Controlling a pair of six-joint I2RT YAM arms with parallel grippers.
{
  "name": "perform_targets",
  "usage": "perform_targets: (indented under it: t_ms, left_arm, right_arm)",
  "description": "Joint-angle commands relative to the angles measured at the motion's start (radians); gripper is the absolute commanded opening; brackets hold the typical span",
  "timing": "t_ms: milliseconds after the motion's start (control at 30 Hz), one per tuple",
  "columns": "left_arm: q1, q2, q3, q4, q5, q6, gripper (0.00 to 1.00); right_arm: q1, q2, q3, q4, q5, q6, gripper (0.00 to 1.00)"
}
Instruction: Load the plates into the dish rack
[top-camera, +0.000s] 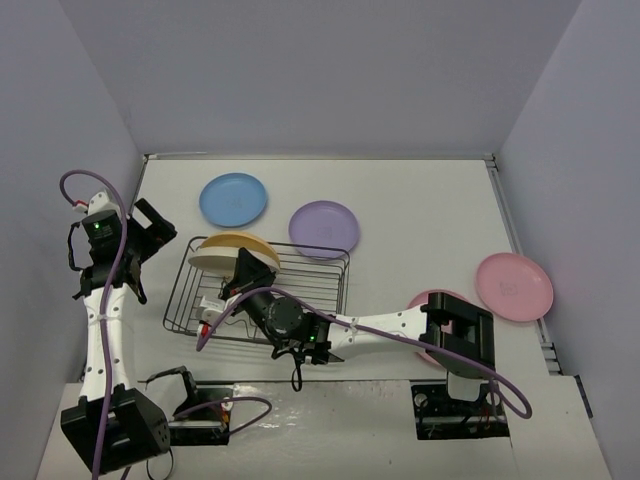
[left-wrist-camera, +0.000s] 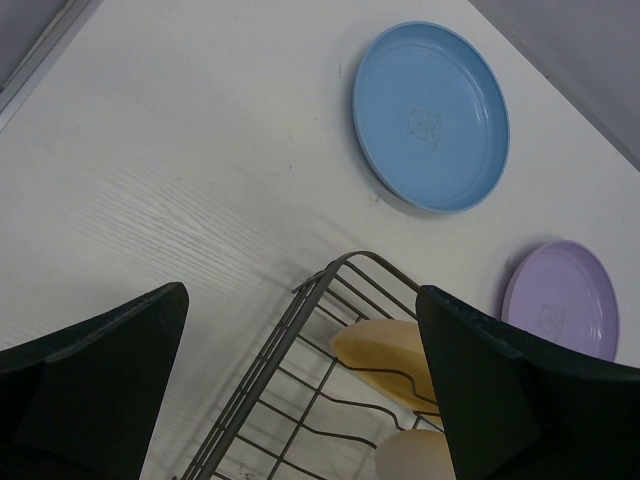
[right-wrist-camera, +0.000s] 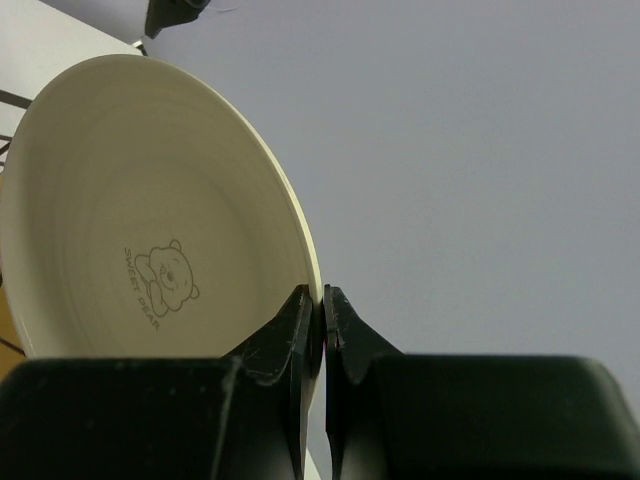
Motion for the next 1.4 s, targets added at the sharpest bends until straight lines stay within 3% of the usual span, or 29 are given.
perform_targets:
  t_ms: [0,800,1367]
  left_arm:
    - [0.007,-0.022,0.039,0.032,-0.008,0.006,0.97]
    - [0.007,-0.022,0.04,0.025,-0.021,0.011,0.97]
    - [0.007,-0.025,0.039,0.023,-0.017,0.011,0.97]
  right_arm:
    - [0.007,-0.006,0.025,0.217,0.025,-0.067,0.0]
    - [0.01,0.123,0.047,0.409,0.026,-0.275,0.0]
    - [-0.016,0.136,0.079,0.207,0.021,-0.022,0.05]
